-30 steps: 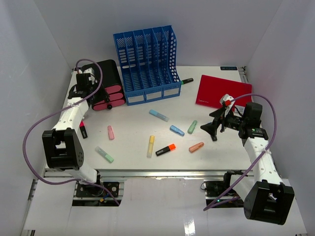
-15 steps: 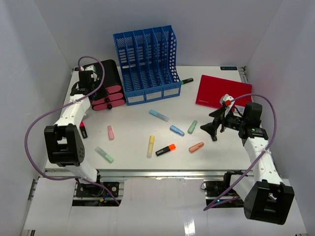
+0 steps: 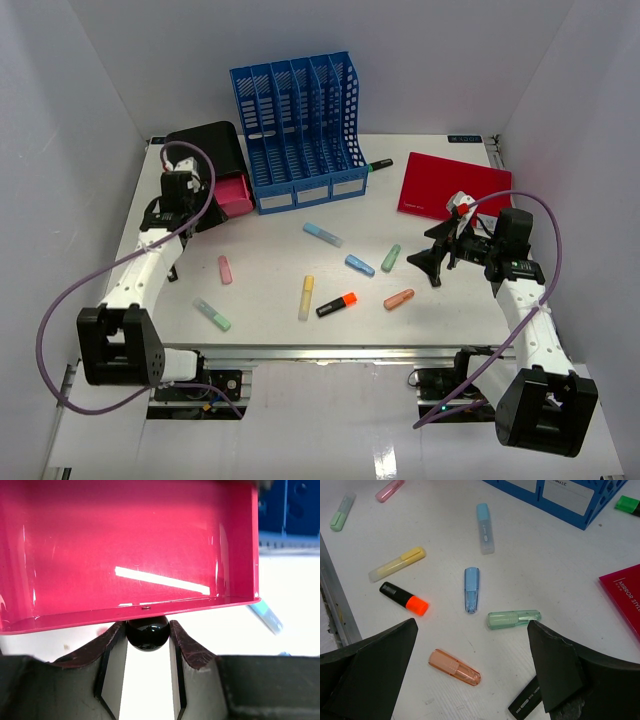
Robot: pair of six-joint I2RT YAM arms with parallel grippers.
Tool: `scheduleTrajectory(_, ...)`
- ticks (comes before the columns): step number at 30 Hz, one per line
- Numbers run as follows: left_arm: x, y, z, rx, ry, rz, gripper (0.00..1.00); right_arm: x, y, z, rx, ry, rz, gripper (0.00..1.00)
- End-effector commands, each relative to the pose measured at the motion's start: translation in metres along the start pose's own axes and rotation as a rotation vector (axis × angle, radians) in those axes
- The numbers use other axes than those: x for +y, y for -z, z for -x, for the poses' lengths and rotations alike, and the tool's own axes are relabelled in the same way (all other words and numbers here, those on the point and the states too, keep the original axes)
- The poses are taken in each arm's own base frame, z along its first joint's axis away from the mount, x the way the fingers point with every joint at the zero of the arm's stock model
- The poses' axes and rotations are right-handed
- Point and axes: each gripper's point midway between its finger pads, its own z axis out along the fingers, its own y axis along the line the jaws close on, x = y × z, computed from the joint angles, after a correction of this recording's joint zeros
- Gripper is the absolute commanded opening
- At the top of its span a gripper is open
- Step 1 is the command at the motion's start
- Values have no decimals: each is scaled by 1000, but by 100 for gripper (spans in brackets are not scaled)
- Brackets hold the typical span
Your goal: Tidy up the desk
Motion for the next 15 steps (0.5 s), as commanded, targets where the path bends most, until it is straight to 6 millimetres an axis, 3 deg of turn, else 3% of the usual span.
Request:
scheduleTrajectory(1, -17, 30, -10, -27, 35, -93, 18, 2, -2, 6, -21, 22, 28, 97)
scheduleTrajectory(6, -17, 37, -23, -20, 47, -111, 20, 3, -3, 3, -18, 12, 38, 97)
scheduleTrajectory(12, -17, 25, -15, -24, 37, -98, 45, 4, -3, 1, -11, 22, 40, 97)
scheduleTrajectory(15, -16, 19, -8, -33, 36, -83, 51, 4, -3, 0, -9, 24, 36, 97)
